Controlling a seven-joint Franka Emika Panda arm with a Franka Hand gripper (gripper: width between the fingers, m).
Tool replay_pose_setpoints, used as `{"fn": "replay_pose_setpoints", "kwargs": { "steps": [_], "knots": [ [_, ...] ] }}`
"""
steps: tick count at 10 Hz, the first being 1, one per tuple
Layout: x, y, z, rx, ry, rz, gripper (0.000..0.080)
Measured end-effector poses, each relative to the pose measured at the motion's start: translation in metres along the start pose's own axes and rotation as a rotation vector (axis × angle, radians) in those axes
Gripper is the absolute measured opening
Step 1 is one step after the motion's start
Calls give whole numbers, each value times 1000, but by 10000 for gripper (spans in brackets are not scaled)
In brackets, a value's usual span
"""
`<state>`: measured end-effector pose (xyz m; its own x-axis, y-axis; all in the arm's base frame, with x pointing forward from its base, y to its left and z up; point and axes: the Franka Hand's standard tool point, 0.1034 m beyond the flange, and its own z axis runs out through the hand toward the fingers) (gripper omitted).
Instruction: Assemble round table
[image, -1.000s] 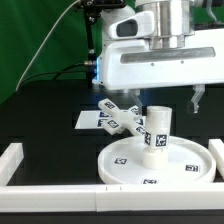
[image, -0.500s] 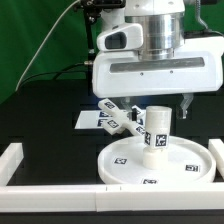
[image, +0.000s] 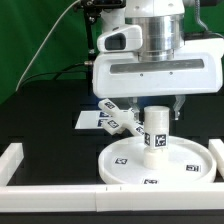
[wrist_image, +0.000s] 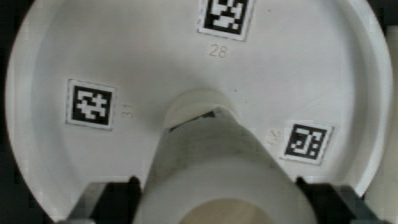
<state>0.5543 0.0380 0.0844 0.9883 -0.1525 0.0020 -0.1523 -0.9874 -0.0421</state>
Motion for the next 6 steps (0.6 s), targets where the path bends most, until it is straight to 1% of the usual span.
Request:
{"fn": "replay_pose_setpoints", "kwargs": {
  "steps": [3,5,6],
  "knots": [
    [1,-2,1,-2,9,239,404],
    [5,-4,1,4,18,469,406],
    [6,-4,1,13,17,571,406]
  ]
}}
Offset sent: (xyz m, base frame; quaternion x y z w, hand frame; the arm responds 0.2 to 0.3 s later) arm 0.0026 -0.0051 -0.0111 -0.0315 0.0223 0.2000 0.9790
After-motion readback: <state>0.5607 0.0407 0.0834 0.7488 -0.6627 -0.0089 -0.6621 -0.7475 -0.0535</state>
